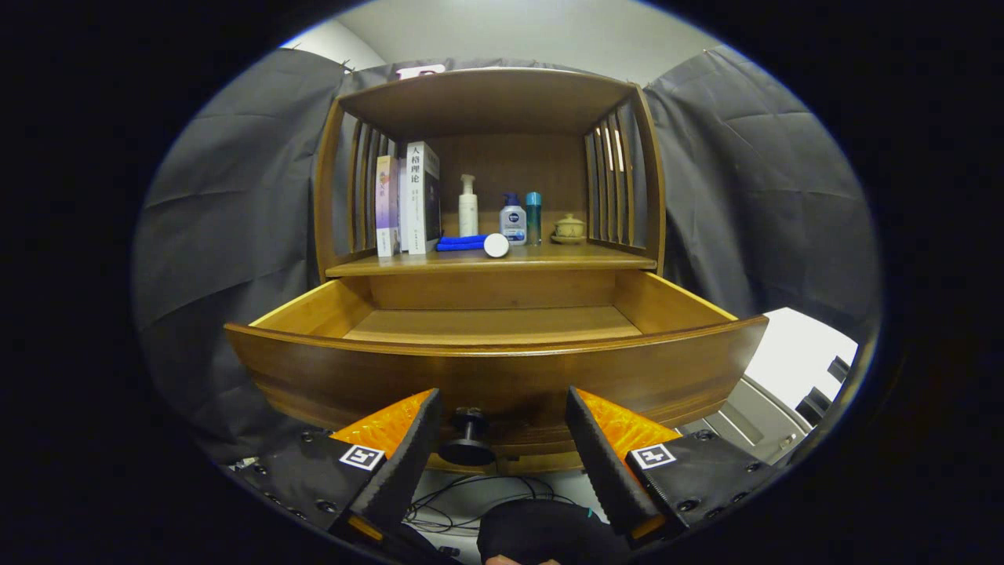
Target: Pull open the drawer, take out the items inside it, and place them on the countertop above the cabinet.
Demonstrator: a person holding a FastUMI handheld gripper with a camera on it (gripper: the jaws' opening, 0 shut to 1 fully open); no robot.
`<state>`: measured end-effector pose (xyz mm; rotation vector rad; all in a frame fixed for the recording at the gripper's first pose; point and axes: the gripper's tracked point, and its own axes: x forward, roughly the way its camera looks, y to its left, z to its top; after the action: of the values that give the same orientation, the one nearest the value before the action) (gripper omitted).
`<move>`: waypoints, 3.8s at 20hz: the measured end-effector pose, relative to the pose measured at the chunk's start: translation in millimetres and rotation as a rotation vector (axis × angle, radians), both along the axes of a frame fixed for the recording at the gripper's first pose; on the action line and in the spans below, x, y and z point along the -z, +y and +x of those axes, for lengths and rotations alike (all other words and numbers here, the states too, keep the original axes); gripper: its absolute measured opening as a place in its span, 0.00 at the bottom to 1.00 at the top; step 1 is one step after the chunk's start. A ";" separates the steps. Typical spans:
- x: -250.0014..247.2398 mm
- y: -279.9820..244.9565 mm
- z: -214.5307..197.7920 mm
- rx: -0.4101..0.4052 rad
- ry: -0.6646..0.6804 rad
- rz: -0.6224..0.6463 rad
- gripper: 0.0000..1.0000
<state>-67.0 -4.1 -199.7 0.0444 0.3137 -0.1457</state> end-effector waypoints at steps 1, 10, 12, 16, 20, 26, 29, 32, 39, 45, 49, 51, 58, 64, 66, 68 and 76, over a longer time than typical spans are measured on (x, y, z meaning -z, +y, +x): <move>2.9 -1.9 2.2 0.004 0.004 0.004 0.98; 10.6 2.1 12.0 -0.028 -0.005 0.042 0.98; 10.6 4.6 18.7 -0.044 -0.007 0.041 0.98; 8.8 8.6 23.4 -0.048 -0.037 0.003 0.98; 9.0 8.7 27.8 -0.046 -0.040 0.007 0.98; 6.7 6.9 42.7 -0.048 -0.022 0.014 0.98; 6.7 6.4 54.7 -0.046 -0.014 0.023 0.98; 11.2 5.7 73.4 -0.046 0.013 0.037 0.98; 23.4 1.3 102.7 -0.033 0.073 0.087 0.98; 24.6 1.8 133.1 -0.018 0.051 0.084 0.98; 25.3 -0.2 151.0 -0.018 0.034 0.077 0.98; 25.6 -1.5 160.3 -0.018 0.029 0.077 0.98; 25.4 -5.6 193.7 -0.018 0.009 0.058 0.98; 26.9 -6.2 210.6 -0.014 -0.002 0.054 0.97; 26.2 -6.6 212.2 -0.018 -0.010 0.046 0.98; 26.7 -7.4 210.6 -0.023 -0.005 0.045 0.98; -24.7 -15.1 180.2 0.005 -0.086 0.103 0.97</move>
<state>113.2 -19.2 -174.9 0.1533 0.2348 -0.1320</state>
